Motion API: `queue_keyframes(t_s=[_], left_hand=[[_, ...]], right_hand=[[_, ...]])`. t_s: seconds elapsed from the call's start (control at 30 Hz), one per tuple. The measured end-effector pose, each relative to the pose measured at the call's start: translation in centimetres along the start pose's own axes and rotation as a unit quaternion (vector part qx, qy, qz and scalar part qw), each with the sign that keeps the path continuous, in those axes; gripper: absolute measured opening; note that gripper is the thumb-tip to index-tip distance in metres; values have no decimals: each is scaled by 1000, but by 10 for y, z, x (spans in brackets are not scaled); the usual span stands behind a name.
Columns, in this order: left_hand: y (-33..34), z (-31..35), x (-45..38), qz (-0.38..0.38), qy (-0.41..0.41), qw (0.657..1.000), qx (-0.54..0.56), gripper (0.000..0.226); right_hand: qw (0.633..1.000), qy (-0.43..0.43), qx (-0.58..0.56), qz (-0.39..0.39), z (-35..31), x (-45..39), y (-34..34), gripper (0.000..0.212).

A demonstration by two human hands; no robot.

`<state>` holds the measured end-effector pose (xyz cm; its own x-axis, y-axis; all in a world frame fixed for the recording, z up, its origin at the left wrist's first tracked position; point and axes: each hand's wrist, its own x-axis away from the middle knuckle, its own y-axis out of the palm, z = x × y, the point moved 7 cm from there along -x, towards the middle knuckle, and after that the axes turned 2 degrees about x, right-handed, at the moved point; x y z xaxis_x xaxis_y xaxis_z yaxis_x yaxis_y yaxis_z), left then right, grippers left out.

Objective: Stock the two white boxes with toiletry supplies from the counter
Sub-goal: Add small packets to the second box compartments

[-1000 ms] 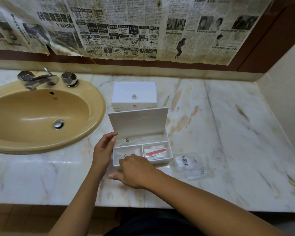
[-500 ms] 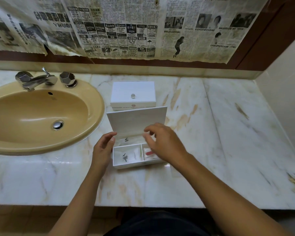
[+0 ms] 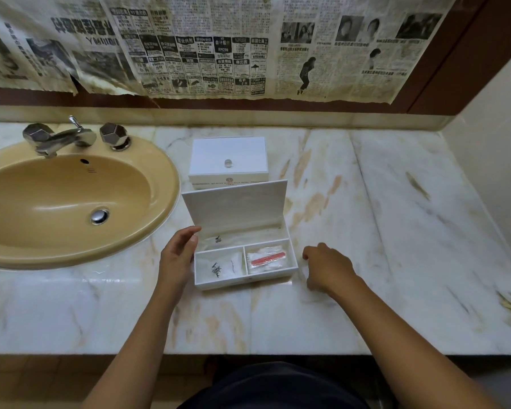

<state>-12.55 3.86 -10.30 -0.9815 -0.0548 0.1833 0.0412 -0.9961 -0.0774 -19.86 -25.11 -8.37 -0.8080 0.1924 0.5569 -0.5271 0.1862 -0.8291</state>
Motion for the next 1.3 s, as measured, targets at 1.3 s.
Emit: queue_keyframes(t_s=[1.3], left_hand=[[0, 1, 0, -1, 20, 1000, -10, 20]], right_hand=[[938, -265, -100, 201, -177, 37, -56, 15]])
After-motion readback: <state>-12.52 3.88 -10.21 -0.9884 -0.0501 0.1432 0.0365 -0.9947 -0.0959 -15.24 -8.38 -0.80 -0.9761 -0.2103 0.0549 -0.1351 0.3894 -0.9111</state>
